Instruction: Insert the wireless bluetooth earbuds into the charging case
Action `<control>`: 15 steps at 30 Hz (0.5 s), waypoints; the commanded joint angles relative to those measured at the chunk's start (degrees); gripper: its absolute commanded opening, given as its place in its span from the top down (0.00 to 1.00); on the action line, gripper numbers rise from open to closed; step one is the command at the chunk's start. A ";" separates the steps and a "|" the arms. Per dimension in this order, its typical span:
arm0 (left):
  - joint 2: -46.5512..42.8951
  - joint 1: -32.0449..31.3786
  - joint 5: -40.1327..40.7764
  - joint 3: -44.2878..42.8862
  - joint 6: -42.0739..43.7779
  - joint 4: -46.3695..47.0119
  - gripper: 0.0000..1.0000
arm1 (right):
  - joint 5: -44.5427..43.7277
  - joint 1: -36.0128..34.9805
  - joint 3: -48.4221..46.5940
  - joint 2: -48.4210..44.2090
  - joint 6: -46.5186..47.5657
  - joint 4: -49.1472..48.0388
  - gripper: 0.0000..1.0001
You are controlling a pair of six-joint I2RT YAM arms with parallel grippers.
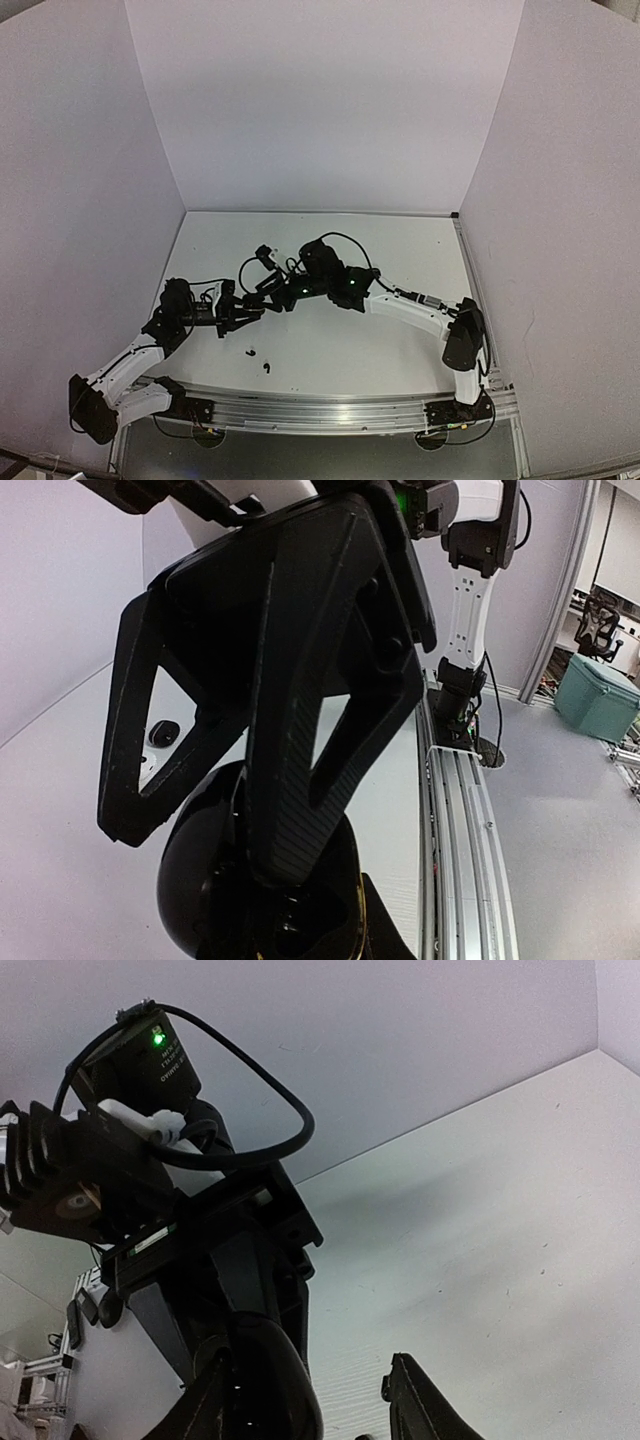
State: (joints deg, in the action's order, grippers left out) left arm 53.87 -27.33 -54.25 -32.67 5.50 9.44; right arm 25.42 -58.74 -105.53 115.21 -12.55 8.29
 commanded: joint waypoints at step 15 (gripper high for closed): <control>-2.20 0.00 1.17 -0.03 -3.68 3.09 0.77 | 5.70 1.02 -2.15 -1.44 1.88 -1.37 0.96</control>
State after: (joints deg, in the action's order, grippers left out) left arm 52.74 -27.35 -53.41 -32.45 2.83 10.68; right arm 31.05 -58.08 -107.70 116.64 -12.87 7.90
